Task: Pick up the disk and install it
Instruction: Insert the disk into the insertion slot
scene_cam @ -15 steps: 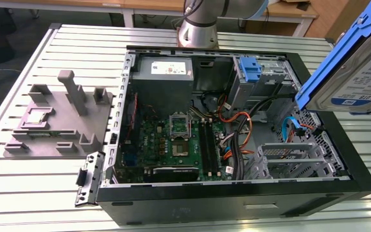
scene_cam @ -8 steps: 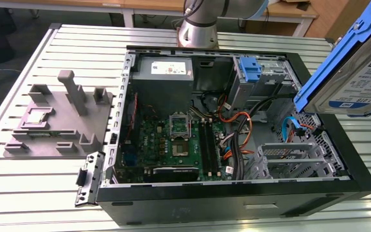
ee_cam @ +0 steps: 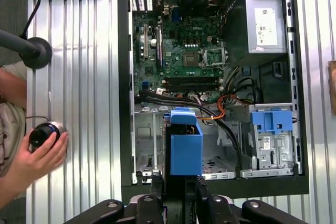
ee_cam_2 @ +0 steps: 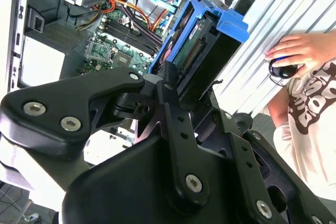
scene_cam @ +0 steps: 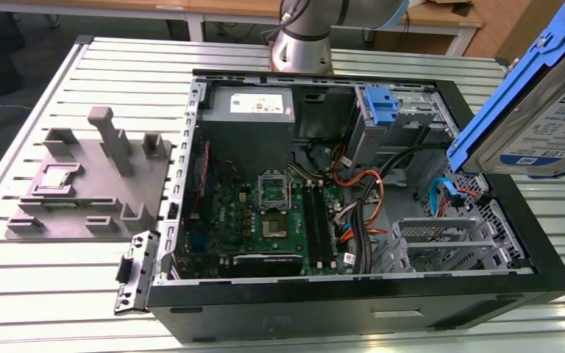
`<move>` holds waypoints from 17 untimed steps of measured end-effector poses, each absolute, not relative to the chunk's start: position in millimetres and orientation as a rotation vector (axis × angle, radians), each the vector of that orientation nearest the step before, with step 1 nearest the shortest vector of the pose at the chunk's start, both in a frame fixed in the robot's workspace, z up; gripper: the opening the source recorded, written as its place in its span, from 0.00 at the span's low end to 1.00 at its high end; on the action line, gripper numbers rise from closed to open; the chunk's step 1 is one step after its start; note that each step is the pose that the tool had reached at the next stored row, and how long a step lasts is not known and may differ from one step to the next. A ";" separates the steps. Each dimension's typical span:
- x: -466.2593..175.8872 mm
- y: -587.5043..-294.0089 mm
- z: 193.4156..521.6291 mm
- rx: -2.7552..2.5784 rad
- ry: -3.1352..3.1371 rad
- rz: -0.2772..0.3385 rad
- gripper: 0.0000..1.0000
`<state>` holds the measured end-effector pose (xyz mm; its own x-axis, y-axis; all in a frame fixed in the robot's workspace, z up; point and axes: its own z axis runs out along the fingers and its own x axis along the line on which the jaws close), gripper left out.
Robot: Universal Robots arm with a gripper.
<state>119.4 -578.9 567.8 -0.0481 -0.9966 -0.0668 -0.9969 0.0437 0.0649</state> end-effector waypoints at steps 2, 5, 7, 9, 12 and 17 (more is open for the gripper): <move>119.4 -578.9 566.3 -2.165 2.267 0.146 0.35; 119.4 -579.0 563.3 -2.166 2.267 0.146 0.35; 119.4 -579.0 562.3 -2.166 2.266 0.146 0.35; 119.4 -579.0 562.3 -2.166 2.266 0.146 0.35; 119.4 -579.0 560.8 -2.166 2.265 0.147 0.35; 119.4 -579.1 558.2 -2.173 2.259 0.148 0.35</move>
